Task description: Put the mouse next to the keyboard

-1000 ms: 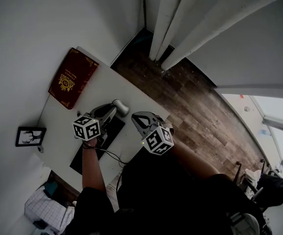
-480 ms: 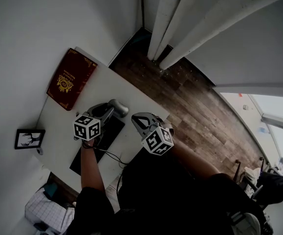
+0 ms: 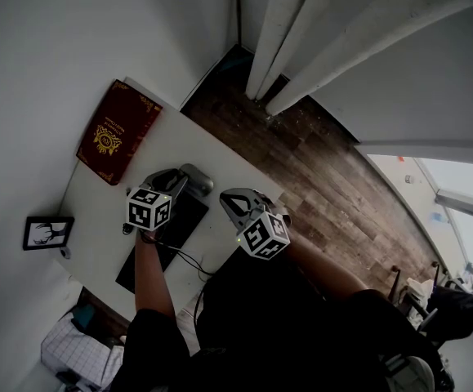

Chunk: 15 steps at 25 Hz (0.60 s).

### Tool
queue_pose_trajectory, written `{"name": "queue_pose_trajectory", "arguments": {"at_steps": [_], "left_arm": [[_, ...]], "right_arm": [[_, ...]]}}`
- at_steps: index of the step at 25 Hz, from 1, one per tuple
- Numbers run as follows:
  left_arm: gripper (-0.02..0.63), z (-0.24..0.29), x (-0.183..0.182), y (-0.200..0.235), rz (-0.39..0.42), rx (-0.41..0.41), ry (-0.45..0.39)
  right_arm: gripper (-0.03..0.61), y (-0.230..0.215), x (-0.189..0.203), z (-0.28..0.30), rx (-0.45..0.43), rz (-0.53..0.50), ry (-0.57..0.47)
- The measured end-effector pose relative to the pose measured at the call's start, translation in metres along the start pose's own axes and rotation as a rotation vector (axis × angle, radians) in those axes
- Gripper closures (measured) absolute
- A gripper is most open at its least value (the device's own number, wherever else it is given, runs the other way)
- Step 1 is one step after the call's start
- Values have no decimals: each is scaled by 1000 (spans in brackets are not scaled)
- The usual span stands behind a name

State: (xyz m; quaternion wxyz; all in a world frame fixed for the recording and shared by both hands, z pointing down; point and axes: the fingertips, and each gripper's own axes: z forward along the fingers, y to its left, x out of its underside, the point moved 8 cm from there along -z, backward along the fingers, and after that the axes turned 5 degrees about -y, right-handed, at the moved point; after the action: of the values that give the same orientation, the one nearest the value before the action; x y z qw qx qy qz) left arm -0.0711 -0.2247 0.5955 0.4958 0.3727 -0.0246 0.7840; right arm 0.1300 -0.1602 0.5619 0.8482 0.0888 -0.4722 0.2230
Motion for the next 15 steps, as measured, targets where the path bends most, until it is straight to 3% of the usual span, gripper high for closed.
{"name": "queue_pose_trajectory", "arguments": {"at_steps": [3, 9, 15], "left_arm": [[508, 4, 1, 1, 50, -24, 37], [522, 2, -4, 1, 42, -46, 13], [608, -28, -13, -23, 26, -140, -88]], "right_arm": [[558, -1, -1, 1, 4, 2, -1], [558, -5, 0, -3, 15, 0, 4], [558, -6, -16, -11, 44, -5, -53]]}}
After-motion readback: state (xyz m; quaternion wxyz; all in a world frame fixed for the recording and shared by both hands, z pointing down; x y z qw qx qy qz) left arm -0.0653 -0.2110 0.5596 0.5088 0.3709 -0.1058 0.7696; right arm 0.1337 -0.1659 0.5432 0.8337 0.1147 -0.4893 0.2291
